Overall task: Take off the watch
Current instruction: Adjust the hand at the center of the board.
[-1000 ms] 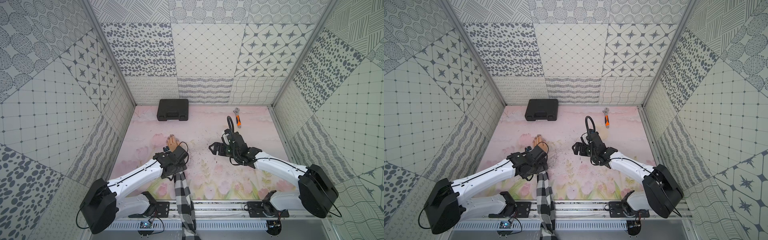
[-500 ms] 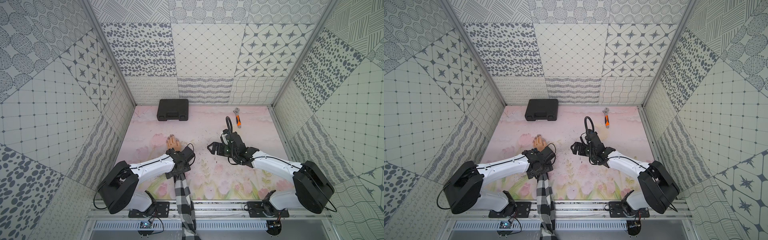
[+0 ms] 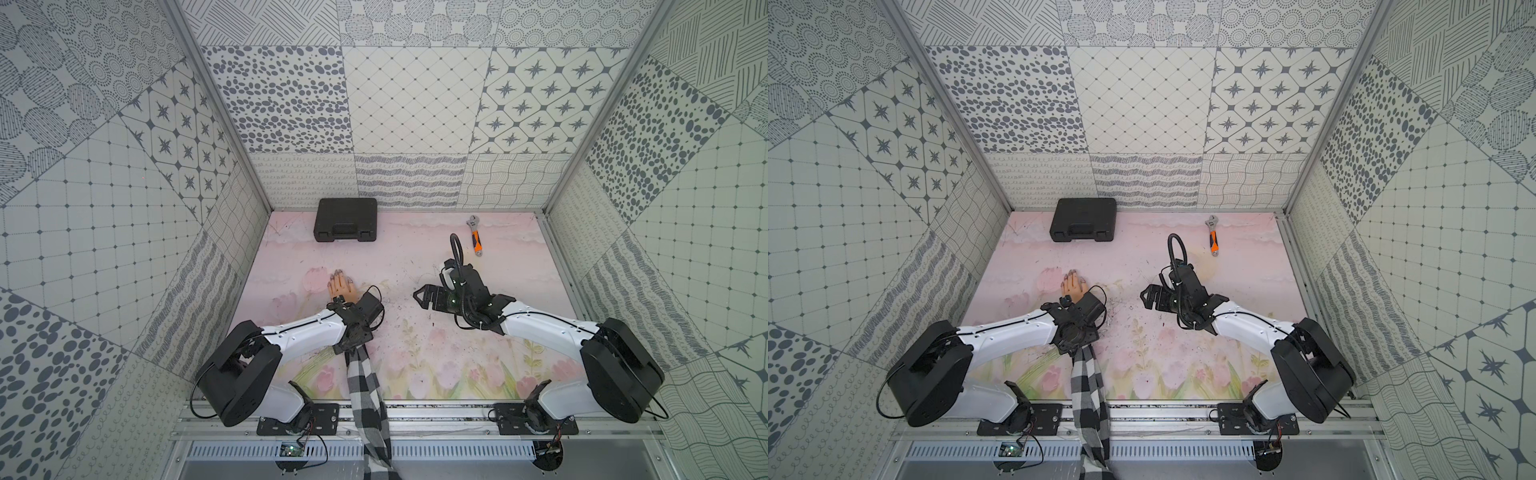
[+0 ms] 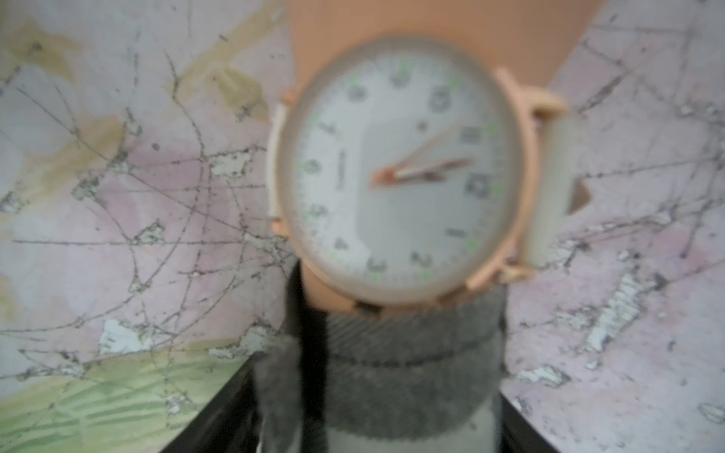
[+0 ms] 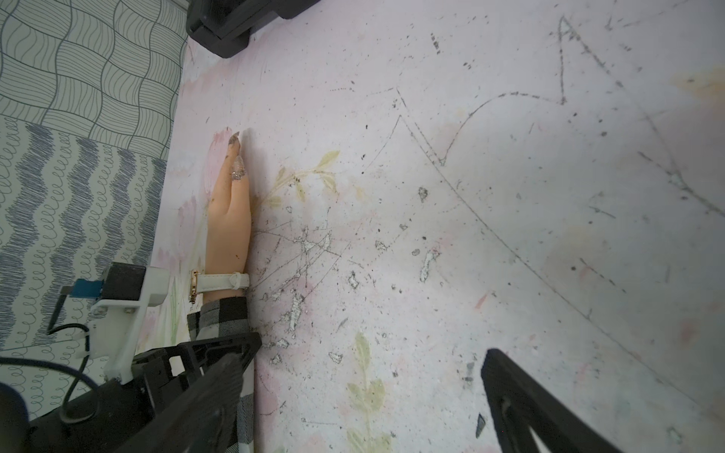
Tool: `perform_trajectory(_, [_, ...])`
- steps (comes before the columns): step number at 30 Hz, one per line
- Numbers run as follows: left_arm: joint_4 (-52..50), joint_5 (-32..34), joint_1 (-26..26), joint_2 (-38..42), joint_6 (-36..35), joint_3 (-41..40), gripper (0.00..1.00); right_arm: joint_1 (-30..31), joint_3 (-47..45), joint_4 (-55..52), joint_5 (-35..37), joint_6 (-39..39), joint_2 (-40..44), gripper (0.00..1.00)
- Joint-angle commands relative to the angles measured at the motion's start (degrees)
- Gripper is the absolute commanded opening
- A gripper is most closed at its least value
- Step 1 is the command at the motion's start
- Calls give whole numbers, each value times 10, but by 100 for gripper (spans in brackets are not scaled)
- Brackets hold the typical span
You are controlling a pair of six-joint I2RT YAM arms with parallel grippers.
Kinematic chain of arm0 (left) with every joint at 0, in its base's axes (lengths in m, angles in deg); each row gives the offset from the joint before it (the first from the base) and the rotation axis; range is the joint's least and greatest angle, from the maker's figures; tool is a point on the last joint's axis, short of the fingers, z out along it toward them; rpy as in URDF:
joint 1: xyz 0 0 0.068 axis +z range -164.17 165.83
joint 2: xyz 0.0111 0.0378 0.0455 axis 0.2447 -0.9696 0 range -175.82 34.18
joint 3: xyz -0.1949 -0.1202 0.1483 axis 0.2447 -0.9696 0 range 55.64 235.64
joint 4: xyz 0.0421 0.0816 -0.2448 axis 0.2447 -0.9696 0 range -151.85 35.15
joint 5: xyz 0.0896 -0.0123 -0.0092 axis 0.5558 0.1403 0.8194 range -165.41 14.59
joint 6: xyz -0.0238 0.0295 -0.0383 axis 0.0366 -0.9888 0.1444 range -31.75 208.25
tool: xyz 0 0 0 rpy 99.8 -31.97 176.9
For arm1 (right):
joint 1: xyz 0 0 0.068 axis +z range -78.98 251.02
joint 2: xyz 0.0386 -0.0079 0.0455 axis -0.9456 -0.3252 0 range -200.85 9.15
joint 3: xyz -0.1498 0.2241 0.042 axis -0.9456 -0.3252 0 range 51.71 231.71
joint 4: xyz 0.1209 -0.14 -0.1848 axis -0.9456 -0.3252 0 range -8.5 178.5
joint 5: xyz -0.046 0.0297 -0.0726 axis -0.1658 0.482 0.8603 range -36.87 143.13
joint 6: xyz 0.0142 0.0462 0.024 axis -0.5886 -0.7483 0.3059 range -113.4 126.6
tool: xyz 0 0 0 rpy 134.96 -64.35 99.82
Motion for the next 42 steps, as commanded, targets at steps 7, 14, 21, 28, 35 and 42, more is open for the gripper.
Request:
perform_trajectory(7, [55, -20, 0, -17, -40, 3, 49, 2, -3, 30, -26, -9, -9, 97])
perform_trajectory(14, [76, -49, -30, -5, -89, 41, 39, 2, -1, 78, -69, -29, -40, 97])
perform_trajectory(21, [120, -86, -68, -6, -102, 70, 38, 2, -13, 175, -95, -80, -80, 97])
perform_trajectory(28, [140, -92, -107, -16, -94, 100, 38, 2, -22, 264, -92, -135, -115, 97])
perform_trajectory(35, [144, -95, -134, -36, -85, 127, 38, -2, -17, 303, -94, -164, -143, 97])
perform_trajectory(42, [150, -98, -151, -43, -79, 144, 38, -19, -21, 358, -104, -208, -175, 88])
